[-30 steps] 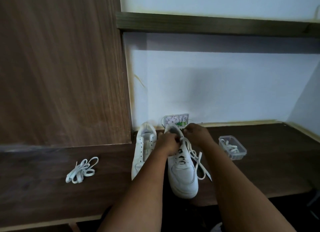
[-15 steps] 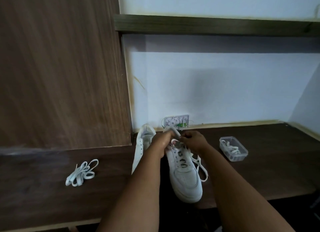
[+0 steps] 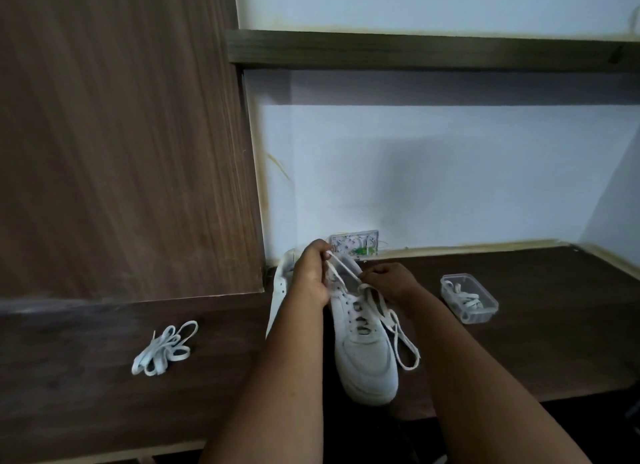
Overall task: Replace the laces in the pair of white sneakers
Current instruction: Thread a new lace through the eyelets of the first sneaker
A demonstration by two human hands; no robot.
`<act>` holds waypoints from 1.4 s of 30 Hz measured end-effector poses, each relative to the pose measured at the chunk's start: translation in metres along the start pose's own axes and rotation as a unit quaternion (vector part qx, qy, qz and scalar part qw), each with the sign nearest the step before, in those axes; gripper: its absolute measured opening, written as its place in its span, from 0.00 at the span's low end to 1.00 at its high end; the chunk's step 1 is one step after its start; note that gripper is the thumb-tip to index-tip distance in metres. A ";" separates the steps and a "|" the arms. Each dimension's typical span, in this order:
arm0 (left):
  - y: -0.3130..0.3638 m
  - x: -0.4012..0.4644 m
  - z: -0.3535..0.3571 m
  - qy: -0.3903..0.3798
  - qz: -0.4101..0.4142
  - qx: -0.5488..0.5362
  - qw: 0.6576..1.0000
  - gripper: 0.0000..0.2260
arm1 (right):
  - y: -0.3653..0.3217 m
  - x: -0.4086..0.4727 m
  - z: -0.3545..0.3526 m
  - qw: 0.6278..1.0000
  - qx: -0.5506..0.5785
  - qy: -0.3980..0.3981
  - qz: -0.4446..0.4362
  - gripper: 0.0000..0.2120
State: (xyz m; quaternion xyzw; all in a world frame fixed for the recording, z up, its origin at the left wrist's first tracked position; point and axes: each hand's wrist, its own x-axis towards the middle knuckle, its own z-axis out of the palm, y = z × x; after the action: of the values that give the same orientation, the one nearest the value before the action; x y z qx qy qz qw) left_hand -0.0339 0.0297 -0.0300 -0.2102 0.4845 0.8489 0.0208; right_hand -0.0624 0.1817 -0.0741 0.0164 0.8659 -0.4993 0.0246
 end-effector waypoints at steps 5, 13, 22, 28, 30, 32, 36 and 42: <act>-0.007 0.006 -0.003 0.142 0.210 0.610 0.751 0.14 | -0.001 0.000 0.006 1.000 -0.006 0.007 0.003 0.10; -0.026 0.017 0.002 -0.011 0.317 0.728 0.608 0.07 | 0.002 0.002 0.004 1.000 0.000 0.009 -0.003 0.08; 0.014 0.002 0.012 -0.023 0.145 0.153 0.977 0.12 | 0.003 0.001 0.000 1.000 0.017 0.000 0.009 0.09; 0.048 -0.003 -0.019 -0.095 0.083 0.132 0.983 0.10 | -0.003 0.000 0.001 1.000 -0.022 0.001 0.003 0.09; 0.034 0.003 -0.018 -0.023 0.057 0.438 0.897 0.16 | -0.002 0.000 0.001 1.000 -0.027 -0.003 0.001 0.10; 0.016 0.006 -0.014 0.090 0.106 0.690 0.711 0.21 | -0.002 0.000 0.002 1.000 -0.031 -0.004 0.000 0.11; -0.017 0.005 0.000 0.033 0.277 0.744 0.607 0.13 | -0.003 -0.002 0.004 0.999 -0.042 0.002 -0.002 0.09; -0.026 0.014 0.003 -0.013 0.207 0.517 0.831 0.10 | -0.002 -0.002 0.001 0.999 -0.035 0.003 -0.009 0.09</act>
State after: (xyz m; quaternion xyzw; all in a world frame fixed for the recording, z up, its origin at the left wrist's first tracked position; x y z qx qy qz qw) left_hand -0.0419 0.0437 -0.0547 -0.0528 0.8843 0.4618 -0.0441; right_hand -0.0603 0.1801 -0.0728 0.0090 0.8829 -0.4691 0.0182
